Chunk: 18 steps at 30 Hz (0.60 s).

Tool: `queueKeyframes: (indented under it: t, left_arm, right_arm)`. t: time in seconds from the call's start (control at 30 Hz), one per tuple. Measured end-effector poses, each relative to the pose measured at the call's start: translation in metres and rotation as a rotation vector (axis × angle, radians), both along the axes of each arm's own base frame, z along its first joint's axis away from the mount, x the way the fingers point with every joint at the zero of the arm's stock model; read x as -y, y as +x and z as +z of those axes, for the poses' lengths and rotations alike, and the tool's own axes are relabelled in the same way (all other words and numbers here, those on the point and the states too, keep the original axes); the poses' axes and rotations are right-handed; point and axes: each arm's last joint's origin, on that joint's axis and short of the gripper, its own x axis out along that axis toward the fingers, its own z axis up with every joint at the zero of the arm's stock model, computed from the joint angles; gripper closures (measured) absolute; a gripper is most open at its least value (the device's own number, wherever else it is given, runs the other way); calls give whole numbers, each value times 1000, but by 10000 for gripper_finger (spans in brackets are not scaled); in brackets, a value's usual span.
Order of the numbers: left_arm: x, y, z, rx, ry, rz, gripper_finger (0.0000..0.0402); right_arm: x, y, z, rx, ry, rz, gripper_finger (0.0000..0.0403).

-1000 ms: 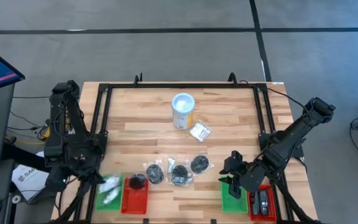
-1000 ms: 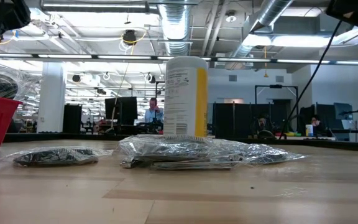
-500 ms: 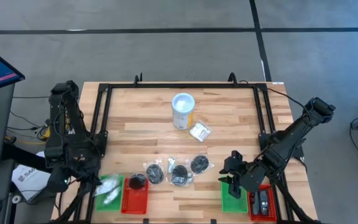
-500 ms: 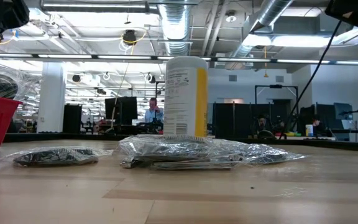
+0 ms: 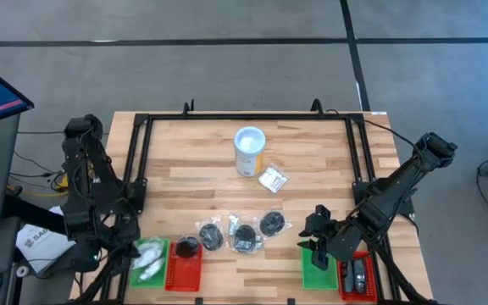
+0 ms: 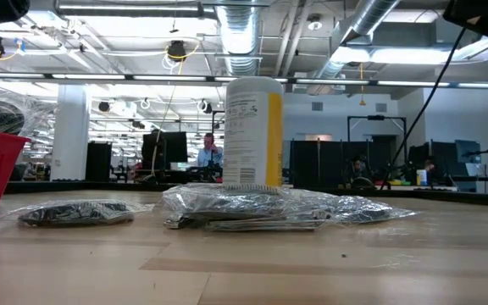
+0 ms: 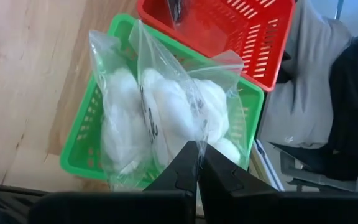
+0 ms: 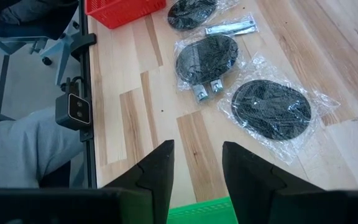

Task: Pick & Place Travel size toiletries
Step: Put the cotton pack into the left green bin

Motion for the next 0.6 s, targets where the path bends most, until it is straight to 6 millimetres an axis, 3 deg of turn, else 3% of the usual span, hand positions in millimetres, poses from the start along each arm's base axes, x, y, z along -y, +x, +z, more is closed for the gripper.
queueKeyframes:
  t: [0.27,0.6]
  left_arm:
    - [1,1,-1,35,17,14,383]
    - [1,1,-1,36,21,17,307]
  right_arm:
    - [0,0,0,1,-3,3,275]
    - [0,1,0,5,-11,7,275]
